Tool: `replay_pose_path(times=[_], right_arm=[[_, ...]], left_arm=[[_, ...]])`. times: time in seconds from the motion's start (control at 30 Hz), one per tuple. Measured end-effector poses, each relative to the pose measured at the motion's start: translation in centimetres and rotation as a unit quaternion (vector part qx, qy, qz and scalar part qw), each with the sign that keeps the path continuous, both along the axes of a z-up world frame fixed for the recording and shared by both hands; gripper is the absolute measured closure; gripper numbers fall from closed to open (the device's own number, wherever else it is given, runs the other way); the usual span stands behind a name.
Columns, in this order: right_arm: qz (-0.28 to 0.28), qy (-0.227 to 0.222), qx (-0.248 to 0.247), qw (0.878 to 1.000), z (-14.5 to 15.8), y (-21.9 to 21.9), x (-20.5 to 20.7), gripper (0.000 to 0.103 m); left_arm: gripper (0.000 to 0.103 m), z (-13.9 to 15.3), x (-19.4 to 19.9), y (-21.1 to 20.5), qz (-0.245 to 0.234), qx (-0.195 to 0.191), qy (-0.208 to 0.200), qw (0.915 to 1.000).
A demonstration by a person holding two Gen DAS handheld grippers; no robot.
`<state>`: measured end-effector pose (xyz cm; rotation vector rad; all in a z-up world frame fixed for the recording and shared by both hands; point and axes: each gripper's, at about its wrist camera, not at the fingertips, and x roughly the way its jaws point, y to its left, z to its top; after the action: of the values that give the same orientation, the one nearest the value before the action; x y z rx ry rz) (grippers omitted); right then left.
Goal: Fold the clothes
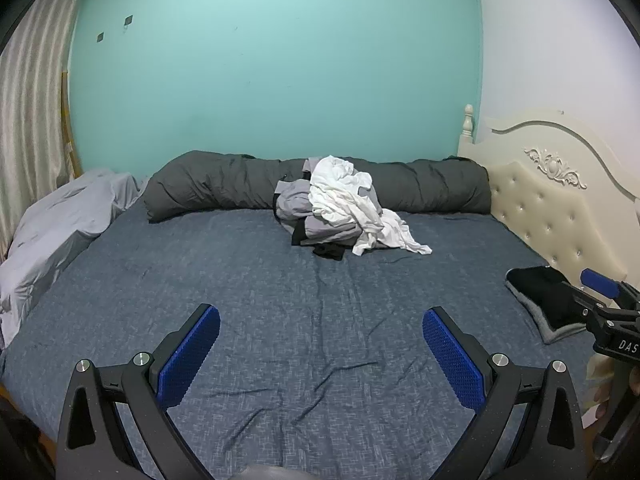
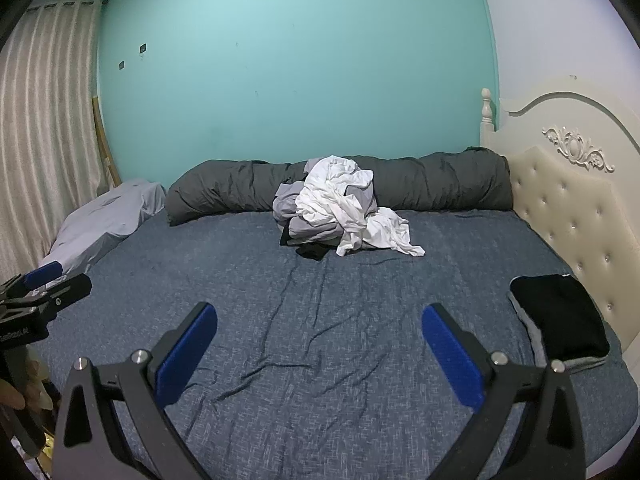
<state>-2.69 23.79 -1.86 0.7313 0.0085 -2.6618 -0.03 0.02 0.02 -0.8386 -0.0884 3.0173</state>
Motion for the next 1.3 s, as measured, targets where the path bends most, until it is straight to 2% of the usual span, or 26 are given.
replay_pose_path(times=[0.33,0.7,1.3], right_arm=[[0.0,-0.002,-0.008,1.0,-0.5,0.1,-0.1,0.0],[0.0,-0.005,-0.002,1.0,0.2,0.2,-0.2,0.0],[-0.001,-0.008,0.002,1.0,-0.5,0.2,-0.5,0.0]], left_arm=[[0.0,0.7,-0.1,0.0,0.006,0.001,-0.001,1.0],[0.0,0.5,-1.2,0.3,0.001,-0.003,-0.01,0.9999],[0.0,0.1,-1.2,0.7,-0.001,-0.004,-0.01,0.9999]])
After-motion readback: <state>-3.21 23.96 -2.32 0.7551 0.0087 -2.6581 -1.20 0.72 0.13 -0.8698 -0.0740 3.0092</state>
